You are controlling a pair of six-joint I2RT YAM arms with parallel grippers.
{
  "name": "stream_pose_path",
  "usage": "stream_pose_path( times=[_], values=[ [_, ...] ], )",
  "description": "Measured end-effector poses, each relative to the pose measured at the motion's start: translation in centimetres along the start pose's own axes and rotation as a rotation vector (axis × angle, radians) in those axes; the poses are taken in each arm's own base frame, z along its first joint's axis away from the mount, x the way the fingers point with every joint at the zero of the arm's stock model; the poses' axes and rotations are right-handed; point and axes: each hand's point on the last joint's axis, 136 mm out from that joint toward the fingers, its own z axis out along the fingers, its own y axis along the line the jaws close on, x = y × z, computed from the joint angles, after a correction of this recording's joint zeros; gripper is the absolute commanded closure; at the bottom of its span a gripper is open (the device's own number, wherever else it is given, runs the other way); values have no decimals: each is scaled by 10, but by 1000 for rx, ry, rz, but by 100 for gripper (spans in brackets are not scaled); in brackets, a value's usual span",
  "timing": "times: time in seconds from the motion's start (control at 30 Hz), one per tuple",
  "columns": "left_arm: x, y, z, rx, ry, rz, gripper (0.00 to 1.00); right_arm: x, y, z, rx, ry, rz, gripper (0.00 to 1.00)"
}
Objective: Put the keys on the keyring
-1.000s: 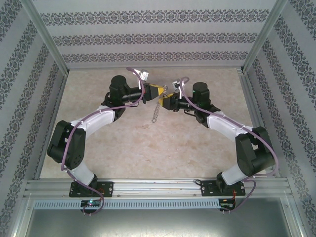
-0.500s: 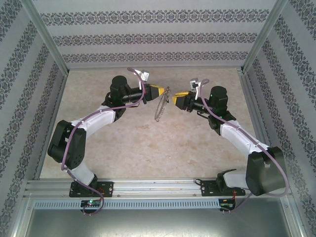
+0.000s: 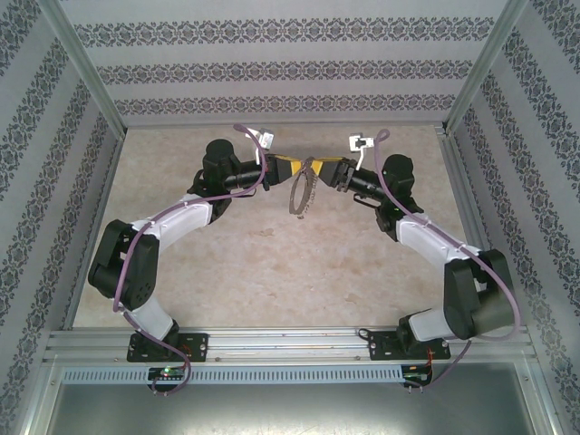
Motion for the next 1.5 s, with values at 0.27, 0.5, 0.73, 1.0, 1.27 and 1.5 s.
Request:
stream_pose_path(
  times=[0.27,0.5,0.73,1.0,1.27,1.5],
  values=[
    [0,1,0,-5,-2,-1,100,5,5,10,-31,8,28,64],
    [0,1,0,-5,-2,-1,100,6,6,13,-39,9,32,64],
    [0,1,0,-5,-2,-1,100,12,-3,16,-28,20,50,65],
    [0,1,0,-5,-2,-4,100,15,-5,19,-34,23,61,78],
    [-2,1,0,-6,-13,1,100,10,-3,20,-42,16,59,92],
    [-4,1,0,-6,-20,4,100,9,-3,24,-49,22,64,82]
  ],
)
